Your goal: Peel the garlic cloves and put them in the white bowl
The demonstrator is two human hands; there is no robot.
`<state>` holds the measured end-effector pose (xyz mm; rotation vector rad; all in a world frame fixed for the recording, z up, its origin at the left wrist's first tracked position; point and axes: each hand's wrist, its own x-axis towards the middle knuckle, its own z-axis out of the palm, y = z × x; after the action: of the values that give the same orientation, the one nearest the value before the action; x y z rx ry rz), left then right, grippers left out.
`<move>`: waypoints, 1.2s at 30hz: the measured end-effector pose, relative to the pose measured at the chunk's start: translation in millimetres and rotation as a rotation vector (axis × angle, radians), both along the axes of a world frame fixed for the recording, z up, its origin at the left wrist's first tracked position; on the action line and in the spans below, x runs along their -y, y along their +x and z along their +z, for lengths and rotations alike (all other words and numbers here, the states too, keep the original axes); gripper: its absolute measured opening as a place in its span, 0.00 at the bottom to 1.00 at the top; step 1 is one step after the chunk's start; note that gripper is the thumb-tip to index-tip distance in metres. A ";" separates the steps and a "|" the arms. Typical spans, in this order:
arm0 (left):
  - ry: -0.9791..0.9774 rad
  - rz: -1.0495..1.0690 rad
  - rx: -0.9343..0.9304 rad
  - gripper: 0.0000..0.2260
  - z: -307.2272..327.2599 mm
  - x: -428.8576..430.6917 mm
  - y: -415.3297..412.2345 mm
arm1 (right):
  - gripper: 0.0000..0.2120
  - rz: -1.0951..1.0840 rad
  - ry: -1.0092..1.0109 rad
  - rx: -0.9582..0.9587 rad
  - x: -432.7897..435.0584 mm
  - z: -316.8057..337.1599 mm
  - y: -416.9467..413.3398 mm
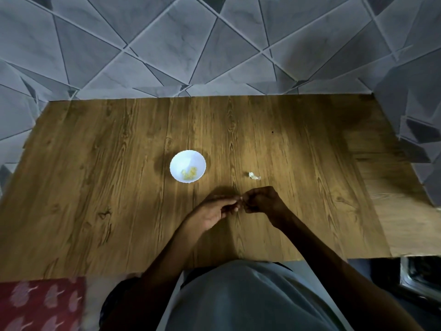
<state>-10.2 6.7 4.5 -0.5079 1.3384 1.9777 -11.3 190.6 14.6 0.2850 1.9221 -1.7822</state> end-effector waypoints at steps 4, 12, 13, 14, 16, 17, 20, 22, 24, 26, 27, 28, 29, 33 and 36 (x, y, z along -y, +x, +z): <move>0.008 -0.065 -0.121 0.08 -1.5 3.5 -1.0 | 0.09 0.013 -0.138 0.112 -1.5 -0.7 -1.1; 0.008 -0.102 -0.242 0.06 -6.0 -1.2 2.0 | 0.10 -0.035 -0.281 0.351 0.1 4.6 -2.8; 0.012 -0.102 -0.238 0.07 -5.0 -2.0 3.0 | 0.10 -0.002 -0.263 0.327 0.4 5.0 -2.5; 0.016 -0.100 -0.231 0.09 -5.1 -3.2 3.3 | 0.11 0.031 -0.258 0.303 0.3 5.3 -1.6; 0.004 -0.088 -0.221 0.10 -6.4 -5.6 3.3 | 0.10 0.079 -0.218 0.240 -0.1 5.0 -0.3; -0.016 -0.078 -0.218 0.10 -6.5 -6.5 3.0 | 0.10 0.085 -0.155 0.194 0.2 4.3 0.0; -0.159 -0.101 -0.275 0.09 -8.1 -8.2 1.3 | 0.10 0.062 0.239 -0.019 1.8 -2.2 1.3; -0.246 -0.123 -0.320 0.06 -11.1 -8.2 0.4 | 0.11 0.113 0.454 -0.215 0.9 -7.5 1.8; -0.314 -0.136 -0.350 0.05 -15.4 -7.1 -0.6 | 0.06 0.153 0.474 -0.308 -2.3 -10.9 2.4; -0.365 -0.151 -0.361 0.05 -18.3 -6.1 -2.4 | 0.03 0.137 0.418 -0.300 -5.1 -10.3 1.3; -0.374 -0.160 -0.363 0.05 -18.2 -6.7 -2.7 | 0.04 0.129 0.399 -0.289 -6.0 -8.4 0.5; -0.374 -0.166 -0.360 0.04 -18.6 -7.3 -3.0 | 0.04 0.128 0.384 -0.284 -6.6 -7.3 -0.6; -0.365 -0.168 -0.357 0.05 -18.1 -8.0 -2.9 | 0.04 0.129 0.368 -0.278 -7.0 -6.0 -1.6; -0.302 -0.159 -0.330 0.06 -16.2 -6.1 -4.2 | 0.04 0.124 0.334 -0.210 -6.4 -1.9 -3.5; -0.299 -0.191 -0.325 0.06 -14.9 -4.1 -4.7 | 0.05 0.165 0.330 -0.173 -5.1 1.9 -4.2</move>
<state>-14.9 10.8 -10.4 -0.1847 1.8289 1.7627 -15.5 195.6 16.4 0.0814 2.2912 -1.4211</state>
